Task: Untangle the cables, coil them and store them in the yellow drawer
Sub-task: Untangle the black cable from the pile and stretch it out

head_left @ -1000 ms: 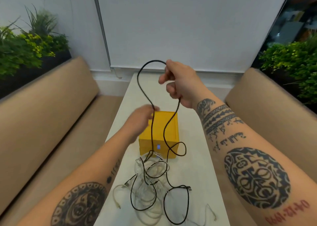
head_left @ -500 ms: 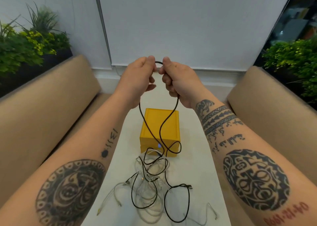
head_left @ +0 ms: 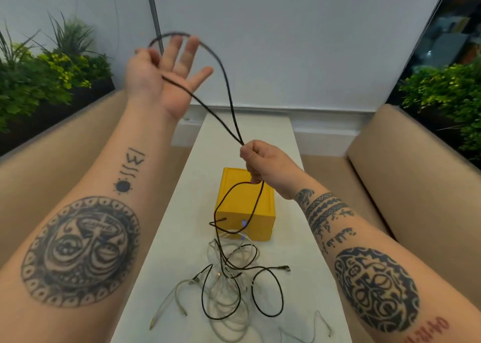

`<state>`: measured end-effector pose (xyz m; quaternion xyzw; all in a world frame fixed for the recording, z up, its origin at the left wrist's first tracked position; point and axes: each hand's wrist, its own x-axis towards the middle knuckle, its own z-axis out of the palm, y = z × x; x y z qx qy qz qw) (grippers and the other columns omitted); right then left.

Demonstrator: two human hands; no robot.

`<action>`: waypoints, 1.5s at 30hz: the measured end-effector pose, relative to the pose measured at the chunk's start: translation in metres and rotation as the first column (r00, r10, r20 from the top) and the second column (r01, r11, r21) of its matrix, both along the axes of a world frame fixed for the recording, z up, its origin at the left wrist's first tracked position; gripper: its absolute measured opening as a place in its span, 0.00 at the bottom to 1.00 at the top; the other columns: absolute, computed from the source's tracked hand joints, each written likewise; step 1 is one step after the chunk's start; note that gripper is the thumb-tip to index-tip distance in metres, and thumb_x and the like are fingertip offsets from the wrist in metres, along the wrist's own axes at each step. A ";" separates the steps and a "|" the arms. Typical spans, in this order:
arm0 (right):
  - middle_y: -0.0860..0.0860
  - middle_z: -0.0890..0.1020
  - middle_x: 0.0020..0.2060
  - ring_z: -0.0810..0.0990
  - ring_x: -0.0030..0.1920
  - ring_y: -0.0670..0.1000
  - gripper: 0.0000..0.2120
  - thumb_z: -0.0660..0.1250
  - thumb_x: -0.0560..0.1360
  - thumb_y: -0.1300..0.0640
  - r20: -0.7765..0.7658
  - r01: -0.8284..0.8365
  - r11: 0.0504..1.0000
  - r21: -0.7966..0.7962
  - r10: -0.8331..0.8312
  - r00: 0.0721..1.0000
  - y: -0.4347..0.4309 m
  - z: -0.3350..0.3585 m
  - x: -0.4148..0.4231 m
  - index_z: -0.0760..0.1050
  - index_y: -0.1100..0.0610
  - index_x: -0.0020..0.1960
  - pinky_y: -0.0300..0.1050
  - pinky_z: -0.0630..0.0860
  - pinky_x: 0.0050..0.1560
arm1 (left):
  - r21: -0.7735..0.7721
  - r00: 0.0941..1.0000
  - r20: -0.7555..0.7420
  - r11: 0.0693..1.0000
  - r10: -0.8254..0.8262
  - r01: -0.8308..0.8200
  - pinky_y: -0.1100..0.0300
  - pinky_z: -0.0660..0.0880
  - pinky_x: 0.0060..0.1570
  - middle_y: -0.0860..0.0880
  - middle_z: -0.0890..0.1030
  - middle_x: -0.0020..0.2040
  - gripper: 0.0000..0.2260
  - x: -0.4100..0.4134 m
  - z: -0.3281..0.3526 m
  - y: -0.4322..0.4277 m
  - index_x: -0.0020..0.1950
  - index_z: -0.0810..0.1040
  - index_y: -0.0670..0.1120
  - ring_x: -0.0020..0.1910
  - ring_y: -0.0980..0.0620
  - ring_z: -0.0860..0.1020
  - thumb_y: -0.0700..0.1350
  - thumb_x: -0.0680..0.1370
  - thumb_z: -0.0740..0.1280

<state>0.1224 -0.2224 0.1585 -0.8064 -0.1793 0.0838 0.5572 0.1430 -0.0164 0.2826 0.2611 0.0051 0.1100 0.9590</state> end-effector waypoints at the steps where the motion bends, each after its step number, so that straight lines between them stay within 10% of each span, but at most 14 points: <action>1: 0.46 0.72 0.31 0.69 0.33 0.49 0.15 0.61 0.82 0.45 -0.003 0.016 1.000 0.004 -0.016 1.000 -0.005 -0.006 0.002 0.74 0.56 0.49 0.52 0.73 0.41 | -0.018 0.997 -0.070 1.000 0.021 -0.022 0.26 0.71 0.54 0.40 0.84 0.57 0.15 0.000 -0.013 0.007 0.41 0.67 0.47 0.51 0.38 0.85 0.46 0.85 0.49; 9: 0.42 0.83 0.42 0.78 0.43 0.42 0.11 0.63 0.82 0.49 0.129 0.135 0.977 -0.168 -0.115 0.985 -0.032 -0.016 0.011 0.81 0.50 0.45 0.43 0.73 0.46 | 0.502 0.774 -0.587 0.857 0.237 0.119 0.45 0.76 0.50 0.42 0.82 0.54 0.10 -0.013 -0.131 0.030 0.52 0.75 0.46 0.52 0.40 0.77 0.42 0.81 0.54; 12: 0.47 0.84 0.47 0.80 0.48 0.46 0.12 0.64 0.81 0.48 0.143 0.101 0.946 -0.309 -0.058 0.988 -0.031 -0.017 0.013 0.82 0.51 0.47 0.46 0.75 0.47 | 0.935 0.750 -0.310 0.332 0.584 0.129 0.47 0.75 0.56 0.36 0.76 0.65 0.16 -0.010 -0.155 0.034 0.62 0.76 0.38 0.58 0.37 0.77 0.44 0.78 0.60; 15: 0.38 0.82 0.41 0.78 0.42 0.36 0.12 0.64 0.81 0.47 0.108 0.029 0.937 -0.347 0.010 0.994 -0.023 -0.016 0.014 0.82 0.50 0.45 0.39 0.70 0.43 | 1.000 0.983 -0.003 0.010 0.186 0.001 0.57 0.64 0.69 0.52 0.72 0.71 0.19 -0.019 -0.154 0.019 0.68 0.76 0.49 0.73 0.52 0.68 0.53 0.78 0.67; 17: 0.35 0.78 0.31 0.75 0.33 0.35 0.12 0.64 0.81 0.47 0.102 -0.020 0.935 -0.354 0.060 0.993 -0.015 -0.011 0.014 0.82 0.49 0.43 0.34 0.67 0.36 | 0.977 0.985 -0.020 -0.214 -0.169 -0.017 0.58 0.52 0.75 0.59 0.67 0.75 0.29 -0.024 -0.154 0.000 0.75 0.67 0.57 0.77 0.59 0.59 0.61 0.76 0.69; 20: 0.40 0.74 0.26 0.70 0.27 0.40 0.12 0.63 0.82 0.48 0.118 -0.056 0.937 -0.345 0.102 0.988 -0.010 -0.003 0.013 0.81 0.49 0.43 0.36 0.66 0.32 | 0.892 0.960 -0.139 -0.451 -0.242 0.015 0.54 0.66 0.66 0.55 0.81 0.58 0.16 -0.023 -0.154 -0.018 0.68 0.72 0.57 0.62 0.51 0.76 0.57 0.81 0.64; 24: 0.38 0.77 0.38 0.75 0.40 0.38 0.12 0.59 0.83 0.48 0.166 0.013 0.916 -0.401 0.059 0.984 -0.024 0.006 0.013 0.80 0.47 0.49 0.37 0.68 0.37 | 0.932 1.000 -0.022 -0.363 -0.022 0.012 0.56 0.69 0.38 0.49 0.79 0.40 0.11 -0.016 -0.140 0.000 0.45 0.76 0.50 0.42 0.47 0.77 0.51 0.84 0.60; 32: 0.46 0.76 0.39 0.74 0.40 0.45 0.17 0.55 0.84 0.45 0.090 0.081 0.893 -0.442 -0.045 0.995 -0.057 -0.020 0.018 0.79 0.52 0.48 0.42 0.68 0.41 | 0.975 0.924 -0.034 -0.190 0.381 0.115 0.56 0.66 0.35 0.43 0.78 0.41 0.11 -0.010 -0.158 0.086 0.46 0.77 0.48 0.39 0.44 0.73 0.49 0.83 0.59; 37: 0.48 0.73 0.35 0.70 0.34 0.47 0.16 0.58 0.83 0.46 -0.002 0.078 0.935 -0.345 -0.084 0.996 -0.054 -0.025 0.020 0.79 0.51 0.45 0.45 0.68 0.39 | 0.853 0.888 -0.350 -0.289 0.298 0.434 0.55 0.71 0.47 0.44 0.80 0.51 0.10 -0.012 -0.198 0.076 0.55 0.79 0.46 0.50 0.44 0.77 0.49 0.82 0.61; 40: 0.49 0.71 0.33 0.66 0.32 0.49 0.16 0.58 0.82 0.47 -0.086 0.102 0.971 -0.218 -0.123 0.989 -0.043 -0.018 0.023 0.78 0.54 0.45 0.47 0.65 0.35 | 0.910 0.956 -0.088 -0.367 0.281 0.192 0.55 0.67 0.64 0.41 0.75 0.63 0.18 -0.011 -0.210 0.044 0.64 0.77 0.43 0.65 0.42 0.71 0.48 0.76 0.69; 43: 0.49 0.69 0.32 0.63 0.31 0.48 0.16 0.59 0.83 0.47 -0.162 0.156 0.979 -0.129 -0.176 0.971 -0.034 -0.012 0.026 0.78 0.56 0.47 0.45 0.62 0.32 | 0.897 0.921 0.377 -0.285 0.098 -0.337 0.63 0.66 0.53 0.51 0.74 0.52 0.14 -0.034 -0.195 -0.010 0.55 0.76 0.48 0.52 0.51 0.71 0.40 0.71 0.70; 45: 0.48 0.67 0.29 0.60 0.28 0.47 0.16 0.58 0.84 0.47 -0.235 0.192 0.981 -0.014 -0.190 0.953 -0.032 -0.009 0.027 0.77 0.56 0.47 0.44 0.58 0.30 | 0.935 0.952 0.278 -0.193 -0.124 -0.299 0.63 0.69 0.44 0.57 0.76 0.45 0.09 -0.053 -0.183 -0.047 0.50 0.75 0.53 0.43 0.56 0.74 0.44 0.73 0.70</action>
